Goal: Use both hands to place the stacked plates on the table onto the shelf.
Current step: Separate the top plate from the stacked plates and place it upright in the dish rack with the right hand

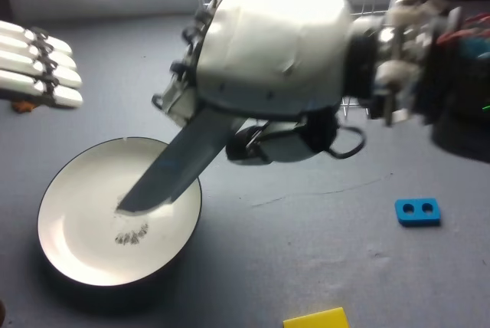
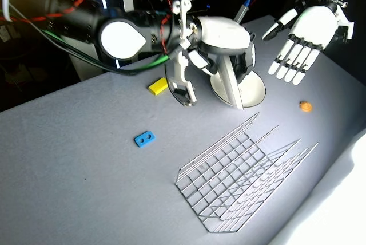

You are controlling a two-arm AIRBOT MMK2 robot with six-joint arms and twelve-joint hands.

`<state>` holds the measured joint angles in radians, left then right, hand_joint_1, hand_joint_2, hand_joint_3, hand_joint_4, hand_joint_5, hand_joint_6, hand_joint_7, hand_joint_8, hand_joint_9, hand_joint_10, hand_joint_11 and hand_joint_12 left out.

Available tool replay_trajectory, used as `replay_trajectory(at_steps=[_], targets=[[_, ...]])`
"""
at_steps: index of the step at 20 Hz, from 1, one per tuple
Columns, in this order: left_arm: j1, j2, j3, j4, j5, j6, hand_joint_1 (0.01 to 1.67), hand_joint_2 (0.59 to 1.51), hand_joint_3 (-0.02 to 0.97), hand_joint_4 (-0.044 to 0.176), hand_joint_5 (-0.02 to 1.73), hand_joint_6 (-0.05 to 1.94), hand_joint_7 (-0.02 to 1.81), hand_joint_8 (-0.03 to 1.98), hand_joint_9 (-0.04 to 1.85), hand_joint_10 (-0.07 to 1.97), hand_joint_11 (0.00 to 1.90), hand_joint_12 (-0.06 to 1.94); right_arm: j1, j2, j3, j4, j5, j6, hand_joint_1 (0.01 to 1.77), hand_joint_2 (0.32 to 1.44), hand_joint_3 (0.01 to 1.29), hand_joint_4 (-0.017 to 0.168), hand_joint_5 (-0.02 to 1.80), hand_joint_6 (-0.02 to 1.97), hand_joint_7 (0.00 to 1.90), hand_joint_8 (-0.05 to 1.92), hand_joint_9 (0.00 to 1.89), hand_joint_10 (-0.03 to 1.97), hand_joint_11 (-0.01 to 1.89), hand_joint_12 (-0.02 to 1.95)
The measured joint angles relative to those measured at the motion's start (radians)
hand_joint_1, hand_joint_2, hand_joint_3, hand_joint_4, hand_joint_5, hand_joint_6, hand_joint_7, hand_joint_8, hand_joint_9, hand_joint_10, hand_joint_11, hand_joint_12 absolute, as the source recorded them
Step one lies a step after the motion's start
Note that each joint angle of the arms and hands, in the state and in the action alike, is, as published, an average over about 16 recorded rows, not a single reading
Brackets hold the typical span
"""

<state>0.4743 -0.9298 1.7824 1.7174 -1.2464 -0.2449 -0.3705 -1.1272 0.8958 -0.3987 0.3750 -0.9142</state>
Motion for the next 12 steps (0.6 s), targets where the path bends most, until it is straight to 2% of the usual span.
replay_trajectory(at_steps=[6,12], targets=[[-0.024,0.008,0.025,0.004,0.004,-0.031,0.01,1.190,0.018,0.007,0.03,0.02,0.02,0.00,0.02,0.01,0.02,0.01,0.079,0.177,-0.100,-0.066,-0.001,0.180,1.19,0.96,0.01,0.007,0.93,1.00,1.09,0.85,1.31,0.01,0.99,0.83],[-0.040,0.011,0.015,0.014,0.011,-0.041,0.01,1.190,0.017,0.007,0.02,0.02,0.02,0.00,0.02,0.01,0.02,0.01,0.136,0.310,-0.110,-0.159,0.019,0.438,1.19,0.96,0.01,0.010,0.93,1.00,1.09,0.85,1.31,0.01,1.00,0.81]])
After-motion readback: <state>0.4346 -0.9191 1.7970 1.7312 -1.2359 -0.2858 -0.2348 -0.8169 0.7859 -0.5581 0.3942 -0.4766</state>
